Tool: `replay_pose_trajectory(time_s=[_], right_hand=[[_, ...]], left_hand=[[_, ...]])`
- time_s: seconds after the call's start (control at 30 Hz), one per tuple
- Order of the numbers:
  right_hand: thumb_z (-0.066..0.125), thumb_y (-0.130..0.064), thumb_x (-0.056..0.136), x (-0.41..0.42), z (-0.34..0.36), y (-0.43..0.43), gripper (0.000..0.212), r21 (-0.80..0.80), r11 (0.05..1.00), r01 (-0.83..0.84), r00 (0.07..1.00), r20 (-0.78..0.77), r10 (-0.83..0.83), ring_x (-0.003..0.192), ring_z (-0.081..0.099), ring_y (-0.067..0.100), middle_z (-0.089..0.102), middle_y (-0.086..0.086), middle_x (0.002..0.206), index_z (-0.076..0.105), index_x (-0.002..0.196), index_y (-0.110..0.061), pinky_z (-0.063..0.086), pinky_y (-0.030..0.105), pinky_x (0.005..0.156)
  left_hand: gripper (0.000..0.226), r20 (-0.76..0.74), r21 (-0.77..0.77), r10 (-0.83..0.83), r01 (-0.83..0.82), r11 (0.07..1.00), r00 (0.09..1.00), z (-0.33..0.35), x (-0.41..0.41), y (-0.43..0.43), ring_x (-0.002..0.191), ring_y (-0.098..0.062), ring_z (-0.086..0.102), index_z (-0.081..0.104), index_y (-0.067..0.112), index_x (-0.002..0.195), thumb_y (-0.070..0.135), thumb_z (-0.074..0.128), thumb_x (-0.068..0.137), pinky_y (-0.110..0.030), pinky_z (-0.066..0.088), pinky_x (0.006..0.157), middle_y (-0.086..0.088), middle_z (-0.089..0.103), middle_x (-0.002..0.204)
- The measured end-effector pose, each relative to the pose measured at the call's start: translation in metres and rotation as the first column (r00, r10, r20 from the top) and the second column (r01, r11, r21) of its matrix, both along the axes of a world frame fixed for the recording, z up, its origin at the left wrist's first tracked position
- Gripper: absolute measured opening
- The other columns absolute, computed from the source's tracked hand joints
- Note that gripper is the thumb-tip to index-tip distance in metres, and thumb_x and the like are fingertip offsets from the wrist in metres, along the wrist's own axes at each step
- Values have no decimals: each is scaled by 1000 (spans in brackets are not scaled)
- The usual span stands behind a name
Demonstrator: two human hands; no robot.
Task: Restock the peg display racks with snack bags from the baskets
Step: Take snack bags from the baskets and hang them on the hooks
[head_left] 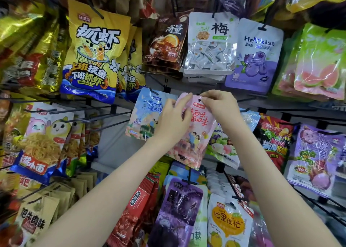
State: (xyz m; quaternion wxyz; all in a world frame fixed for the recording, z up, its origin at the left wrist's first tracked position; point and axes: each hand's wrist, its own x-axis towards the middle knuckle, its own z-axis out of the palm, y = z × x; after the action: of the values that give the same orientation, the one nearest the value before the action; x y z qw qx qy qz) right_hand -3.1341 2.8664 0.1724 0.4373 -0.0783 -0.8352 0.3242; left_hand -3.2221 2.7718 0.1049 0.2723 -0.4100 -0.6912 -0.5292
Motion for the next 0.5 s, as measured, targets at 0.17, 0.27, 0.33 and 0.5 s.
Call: replay_pose_trajectory(time_s=[0.17,0.27,0.33,0.5], right_hand=[[52,-13,93,3,4,-4,18,51,995,82,996,19,-83,79,61,11,66,-1,91,68,90,-22,44,17,57],[53,-14,93,5,4,-5,17,61,992,114,993,14,-115,83,61,12,66,-3,89,67,88,-23,47,20,64],[53,-14,92,4,3,-3,16,75,987,146,989,-1,-146,79,60,10,65,-3,87,66,89,-24,46,20,65],[56,-18,91,5,0,2,16,84,986,147,989,-32,-145,85,62,9,68,-6,90,71,98,-21,49,21,73]], left_hand=[[45,25,10,-19,19,1000,1000,-2,1,0,93,-19,50,38,35,144,28,40,100,-27,39,84,-4,42,116],[45,7,22,-40,40,999,999,-3,2,2,91,-19,50,37,34,145,27,40,100,-26,38,84,-4,42,117],[46,-34,31,-16,17,999,999,-4,2,3,87,-20,49,37,33,145,27,40,100,-26,38,79,-3,41,112],[47,-64,54,28,-25,998,998,-1,4,6,83,-21,47,37,31,146,25,42,99,-26,35,74,-1,38,104]])
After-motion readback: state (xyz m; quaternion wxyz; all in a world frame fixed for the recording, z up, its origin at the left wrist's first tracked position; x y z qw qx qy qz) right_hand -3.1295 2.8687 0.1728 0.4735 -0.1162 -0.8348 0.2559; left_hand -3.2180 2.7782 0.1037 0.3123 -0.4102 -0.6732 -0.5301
